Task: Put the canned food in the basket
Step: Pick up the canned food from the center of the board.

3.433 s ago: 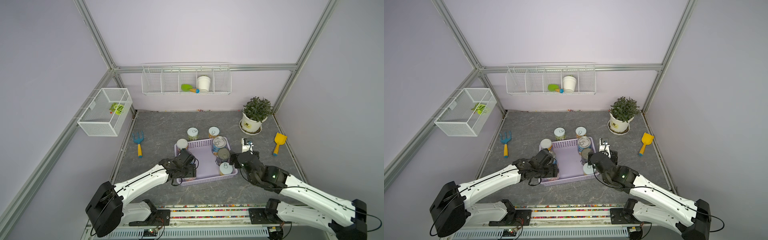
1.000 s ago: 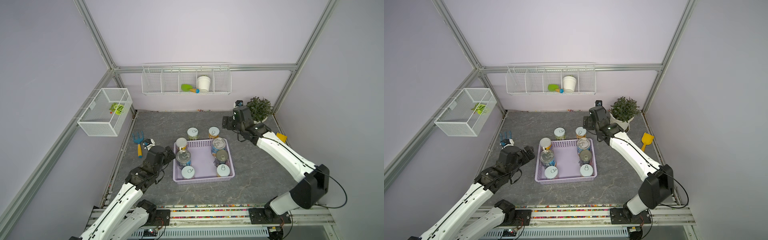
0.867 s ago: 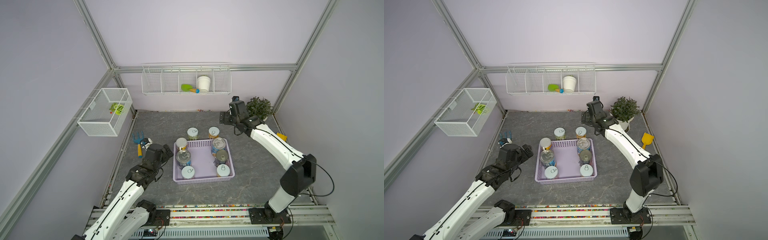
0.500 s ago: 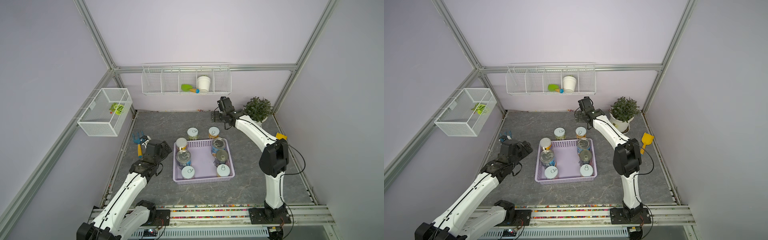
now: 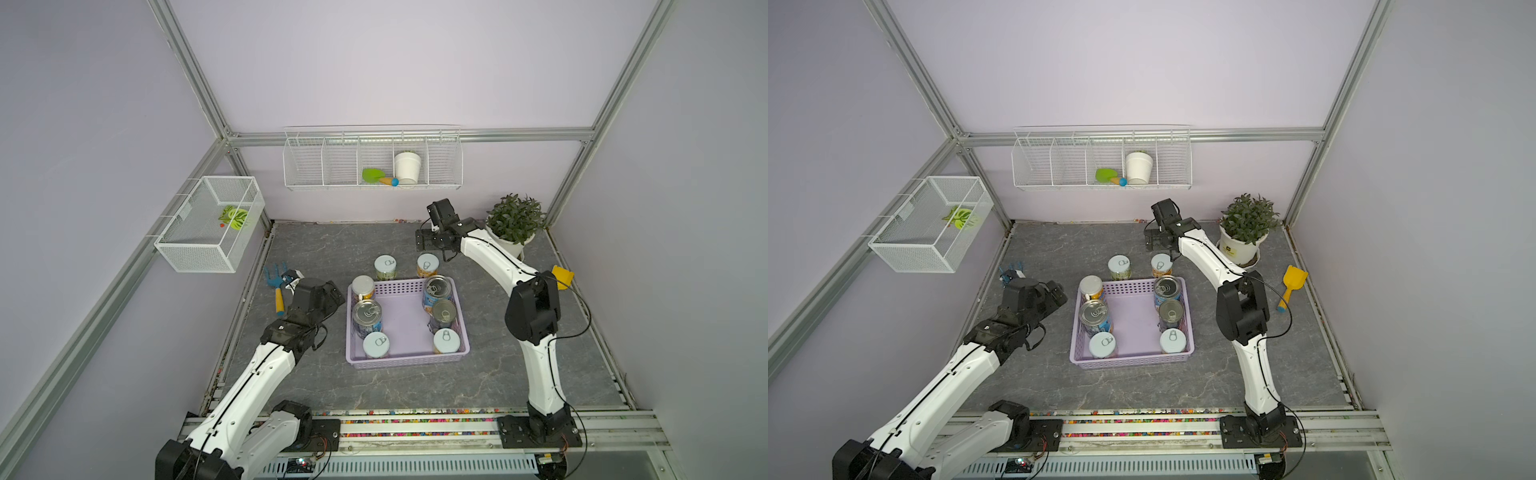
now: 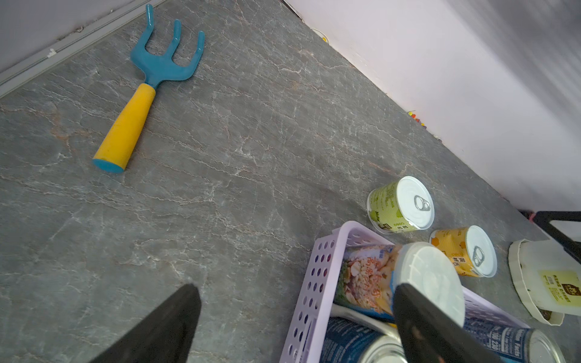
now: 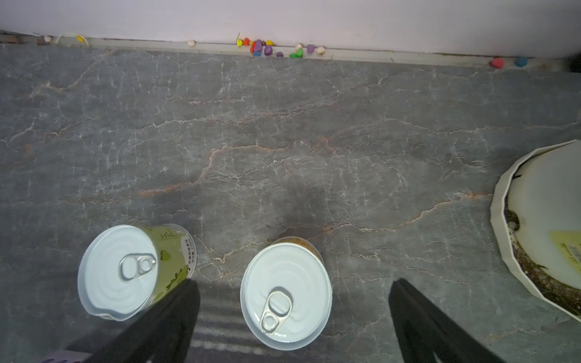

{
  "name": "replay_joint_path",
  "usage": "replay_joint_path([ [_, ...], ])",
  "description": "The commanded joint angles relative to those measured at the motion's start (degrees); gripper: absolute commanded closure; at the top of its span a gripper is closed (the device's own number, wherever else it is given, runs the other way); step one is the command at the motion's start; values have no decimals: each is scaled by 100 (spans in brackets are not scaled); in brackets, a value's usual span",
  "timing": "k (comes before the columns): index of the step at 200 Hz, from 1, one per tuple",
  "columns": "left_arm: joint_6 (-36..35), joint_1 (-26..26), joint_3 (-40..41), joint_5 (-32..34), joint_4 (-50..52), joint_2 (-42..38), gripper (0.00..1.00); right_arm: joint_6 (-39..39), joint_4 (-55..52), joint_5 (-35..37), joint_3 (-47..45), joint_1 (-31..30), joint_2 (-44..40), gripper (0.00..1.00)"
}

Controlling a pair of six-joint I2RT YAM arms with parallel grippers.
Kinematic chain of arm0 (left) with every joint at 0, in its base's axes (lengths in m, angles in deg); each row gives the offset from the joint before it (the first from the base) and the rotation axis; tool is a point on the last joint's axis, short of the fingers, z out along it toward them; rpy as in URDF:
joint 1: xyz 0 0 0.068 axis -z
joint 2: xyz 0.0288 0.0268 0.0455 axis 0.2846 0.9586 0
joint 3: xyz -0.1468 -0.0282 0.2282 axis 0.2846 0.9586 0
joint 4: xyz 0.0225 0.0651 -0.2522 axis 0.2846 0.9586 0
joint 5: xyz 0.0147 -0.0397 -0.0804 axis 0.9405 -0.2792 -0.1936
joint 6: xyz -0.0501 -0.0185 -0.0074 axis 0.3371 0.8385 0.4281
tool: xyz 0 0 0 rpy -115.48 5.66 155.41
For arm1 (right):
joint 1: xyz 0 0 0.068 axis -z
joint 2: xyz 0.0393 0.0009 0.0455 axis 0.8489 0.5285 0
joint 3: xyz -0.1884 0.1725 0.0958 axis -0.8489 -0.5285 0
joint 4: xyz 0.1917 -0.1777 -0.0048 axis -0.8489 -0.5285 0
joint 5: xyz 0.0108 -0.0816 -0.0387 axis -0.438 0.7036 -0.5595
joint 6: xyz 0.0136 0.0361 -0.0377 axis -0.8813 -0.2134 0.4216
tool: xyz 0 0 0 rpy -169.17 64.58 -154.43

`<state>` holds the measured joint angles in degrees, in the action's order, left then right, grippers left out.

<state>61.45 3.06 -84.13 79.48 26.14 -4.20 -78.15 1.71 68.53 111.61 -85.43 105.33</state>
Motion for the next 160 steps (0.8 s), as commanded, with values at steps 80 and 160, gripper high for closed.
replay_joint_path([
  [80, -60, -32, 88, -122, -180, 139, 0, 68, -716, -285, 589, 6, 544, 1],
  [160, -57, -35, 123, -239, -258, 223, 0, 66, -1127, -347, 650, -117, 796, 2],
])
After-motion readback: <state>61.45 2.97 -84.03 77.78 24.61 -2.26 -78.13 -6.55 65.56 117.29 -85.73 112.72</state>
